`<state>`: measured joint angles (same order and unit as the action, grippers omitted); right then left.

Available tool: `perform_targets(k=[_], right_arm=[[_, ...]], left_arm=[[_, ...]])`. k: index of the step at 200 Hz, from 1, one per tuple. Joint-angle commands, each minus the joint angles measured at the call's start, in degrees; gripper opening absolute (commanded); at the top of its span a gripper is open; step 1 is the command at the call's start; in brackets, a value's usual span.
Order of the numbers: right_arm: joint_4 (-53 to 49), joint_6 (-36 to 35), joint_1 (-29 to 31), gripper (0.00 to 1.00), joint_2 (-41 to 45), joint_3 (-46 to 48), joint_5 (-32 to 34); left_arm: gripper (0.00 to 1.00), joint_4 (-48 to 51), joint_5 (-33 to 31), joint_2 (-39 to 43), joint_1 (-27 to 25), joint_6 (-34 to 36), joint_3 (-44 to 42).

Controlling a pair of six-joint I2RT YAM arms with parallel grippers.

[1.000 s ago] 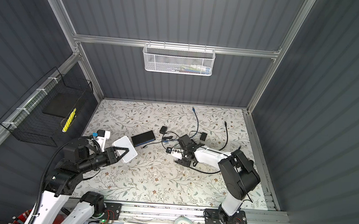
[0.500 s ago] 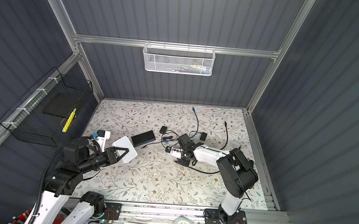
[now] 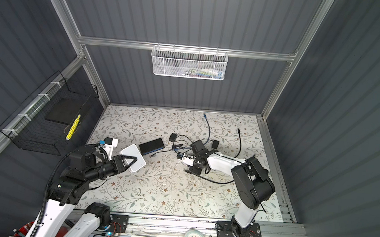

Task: Insert the plug into the switch port
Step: 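Lift the power plug toward the router with the right gripper while the left gripper advances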

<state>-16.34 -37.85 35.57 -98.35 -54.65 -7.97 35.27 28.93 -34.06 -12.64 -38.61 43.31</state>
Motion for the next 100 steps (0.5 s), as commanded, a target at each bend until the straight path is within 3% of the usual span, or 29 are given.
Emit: perform_targets(k=[1,59,83,100], right_arm=[[-2.3,3.4,-0.3,0.00,3.3,-3.1,-2.8],[-6.3,18.9,-0.2,0.00,7.8,-7.3,-9.4],[-0.9,25.9,-0.1,0.00,11.3,-5.0,-10.6],[3.2,32.2,0.4,0.00,13.9,-2.8,-15.3]], left_arm=[[0.00,-3.9,1.4,-2.0,0.3,-0.2,0.6],[0.00,-17.2,5.3,-7.7,0.3,-2.6,-0.4],[0.00,-23.5,5.9,-9.7,0.3,-3.8,-1.6],[0.00,-28.2,5.9,-11.3,0.3,-4.8,-2.9]])
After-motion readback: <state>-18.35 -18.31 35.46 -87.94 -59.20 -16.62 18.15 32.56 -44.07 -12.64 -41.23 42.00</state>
